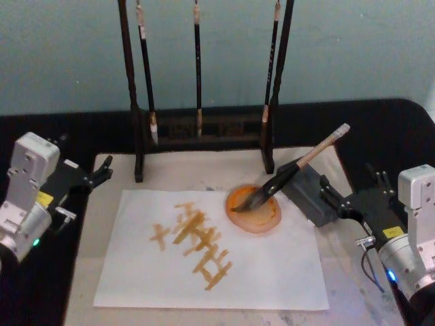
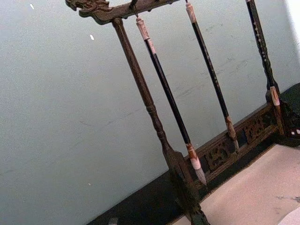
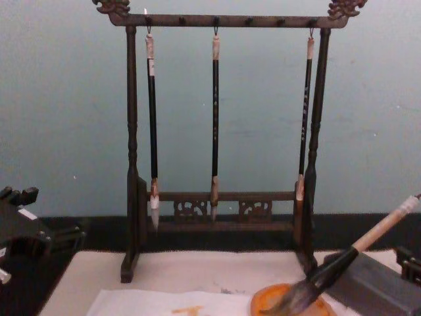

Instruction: Pick up the brush from the inkstone, write on the paper, then place the brush back to its original position.

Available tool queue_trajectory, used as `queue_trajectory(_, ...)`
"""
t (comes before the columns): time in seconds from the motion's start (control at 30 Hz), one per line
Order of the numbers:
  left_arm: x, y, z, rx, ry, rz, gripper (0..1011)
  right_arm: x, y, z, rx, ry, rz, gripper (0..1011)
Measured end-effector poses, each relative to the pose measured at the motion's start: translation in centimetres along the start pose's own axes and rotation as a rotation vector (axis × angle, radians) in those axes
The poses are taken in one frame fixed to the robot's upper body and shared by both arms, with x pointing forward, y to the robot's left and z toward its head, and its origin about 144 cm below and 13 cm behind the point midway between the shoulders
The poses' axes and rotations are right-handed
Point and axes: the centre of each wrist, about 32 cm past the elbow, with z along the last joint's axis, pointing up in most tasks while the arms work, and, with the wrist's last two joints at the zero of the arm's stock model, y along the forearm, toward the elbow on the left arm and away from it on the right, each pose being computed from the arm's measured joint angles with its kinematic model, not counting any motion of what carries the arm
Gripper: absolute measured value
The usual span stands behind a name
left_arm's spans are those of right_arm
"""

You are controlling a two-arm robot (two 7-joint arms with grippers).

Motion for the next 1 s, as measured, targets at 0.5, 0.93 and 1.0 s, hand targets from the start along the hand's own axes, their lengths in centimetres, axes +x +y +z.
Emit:
queue_trajectory(0.5,0.00,0.00,0.00,0.000,0.000,0.000,1010,0.01,0.00,0.00,0.000,0.000,0.000,1000)
queue_trajectory(0.93,0.00,0.00,0.00,0.000,0.000,0.000,1010,0.01,0.00,0.00,0.000,0.000,0.000,1000)
queue_trajectory(1.0,0.00,0.00,0.00,0.000,0.000,0.000,1010,0.01,0.00,0.00,0.000,0.000,0.000,1000)
